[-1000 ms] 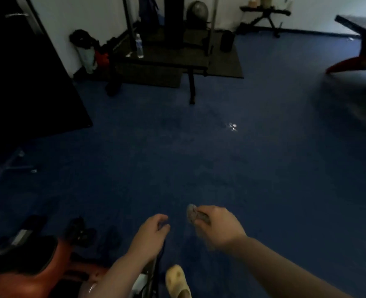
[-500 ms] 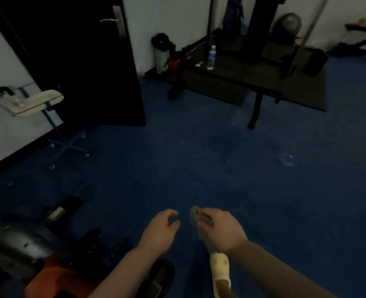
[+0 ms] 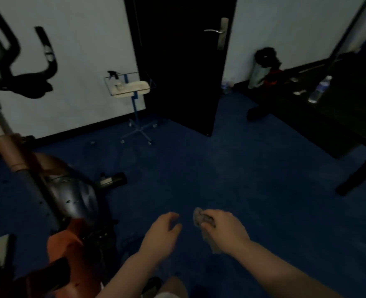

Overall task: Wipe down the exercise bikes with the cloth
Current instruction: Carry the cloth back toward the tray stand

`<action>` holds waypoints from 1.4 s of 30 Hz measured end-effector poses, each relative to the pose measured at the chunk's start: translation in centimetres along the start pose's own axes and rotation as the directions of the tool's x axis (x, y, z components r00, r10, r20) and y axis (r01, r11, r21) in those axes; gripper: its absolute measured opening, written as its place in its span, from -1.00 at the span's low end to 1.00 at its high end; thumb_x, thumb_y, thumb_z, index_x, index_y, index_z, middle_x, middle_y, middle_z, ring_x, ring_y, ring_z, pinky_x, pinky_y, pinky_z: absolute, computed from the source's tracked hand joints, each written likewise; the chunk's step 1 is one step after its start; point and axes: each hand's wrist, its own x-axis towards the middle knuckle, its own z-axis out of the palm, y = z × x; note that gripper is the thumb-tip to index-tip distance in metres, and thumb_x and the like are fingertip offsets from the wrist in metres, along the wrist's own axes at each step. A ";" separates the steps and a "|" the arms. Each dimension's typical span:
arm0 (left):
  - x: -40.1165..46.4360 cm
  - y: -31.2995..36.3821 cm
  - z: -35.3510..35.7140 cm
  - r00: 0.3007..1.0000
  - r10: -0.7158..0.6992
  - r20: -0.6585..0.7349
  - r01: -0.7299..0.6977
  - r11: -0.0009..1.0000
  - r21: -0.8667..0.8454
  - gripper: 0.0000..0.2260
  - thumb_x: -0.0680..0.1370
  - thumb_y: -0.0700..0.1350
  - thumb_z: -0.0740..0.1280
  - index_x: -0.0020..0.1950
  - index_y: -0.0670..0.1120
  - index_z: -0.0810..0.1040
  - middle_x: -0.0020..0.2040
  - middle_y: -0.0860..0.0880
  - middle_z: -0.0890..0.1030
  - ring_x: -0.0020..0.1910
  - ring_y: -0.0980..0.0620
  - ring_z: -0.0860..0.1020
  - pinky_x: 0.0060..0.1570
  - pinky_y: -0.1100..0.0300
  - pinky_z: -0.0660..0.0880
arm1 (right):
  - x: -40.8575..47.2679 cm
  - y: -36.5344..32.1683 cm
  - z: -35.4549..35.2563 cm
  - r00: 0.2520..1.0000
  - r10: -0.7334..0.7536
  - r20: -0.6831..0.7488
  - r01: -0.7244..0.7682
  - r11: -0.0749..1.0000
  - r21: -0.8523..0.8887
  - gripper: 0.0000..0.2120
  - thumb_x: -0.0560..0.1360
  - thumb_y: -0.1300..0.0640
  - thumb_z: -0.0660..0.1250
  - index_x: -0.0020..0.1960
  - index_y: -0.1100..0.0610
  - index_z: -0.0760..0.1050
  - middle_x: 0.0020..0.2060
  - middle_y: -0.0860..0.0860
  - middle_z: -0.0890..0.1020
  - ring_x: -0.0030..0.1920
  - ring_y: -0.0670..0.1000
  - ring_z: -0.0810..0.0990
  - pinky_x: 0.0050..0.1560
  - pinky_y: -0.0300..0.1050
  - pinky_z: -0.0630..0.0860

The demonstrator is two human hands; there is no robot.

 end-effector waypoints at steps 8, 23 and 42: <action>5.6 -2.2 -3.7 0.972 -0.173 -0.157 0.164 0.984 -0.071 -0.68 0.57 -0.07 0.29 0.33 -0.06 0.46 0.29 -0.01 0.53 0.23 0.07 0.51 0.30 0.14 0.40 | 9.6 -3.3 -0.3 0.976 -0.190 0.106 0.193 0.981 -0.019 -0.70 0.55 -0.01 0.22 0.27 -0.10 0.46 0.16 -0.13 0.55 0.05 -0.13 0.52 0.01 -0.22 0.47; 23.4 0.6 -16.9 0.957 -0.140 -0.255 0.114 0.987 -0.117 -0.68 0.57 0.00 0.25 0.32 0.01 0.44 0.27 0.08 0.51 0.22 0.11 0.49 0.28 0.14 0.41 | 30.4 -11.0 -5.8 0.961 -0.250 0.116 0.259 0.964 -0.062 -0.70 0.56 -0.01 0.22 0.29 -0.12 0.43 0.16 -0.20 0.50 0.05 -0.19 0.49 0.06 -0.26 0.47; 49.8 9.5 -28.4 0.918 -0.162 -0.362 0.122 0.984 -0.132 -0.69 0.59 0.00 0.24 0.33 0.02 0.43 0.30 0.08 0.48 0.23 0.11 0.48 0.29 0.11 0.43 | 60.6 -15.5 -15.4 0.939 -0.325 0.111 0.333 0.941 -0.057 -0.67 0.56 -0.01 0.24 0.33 -0.08 0.42 0.22 -0.15 0.50 0.13 -0.13 0.49 0.14 -0.23 0.44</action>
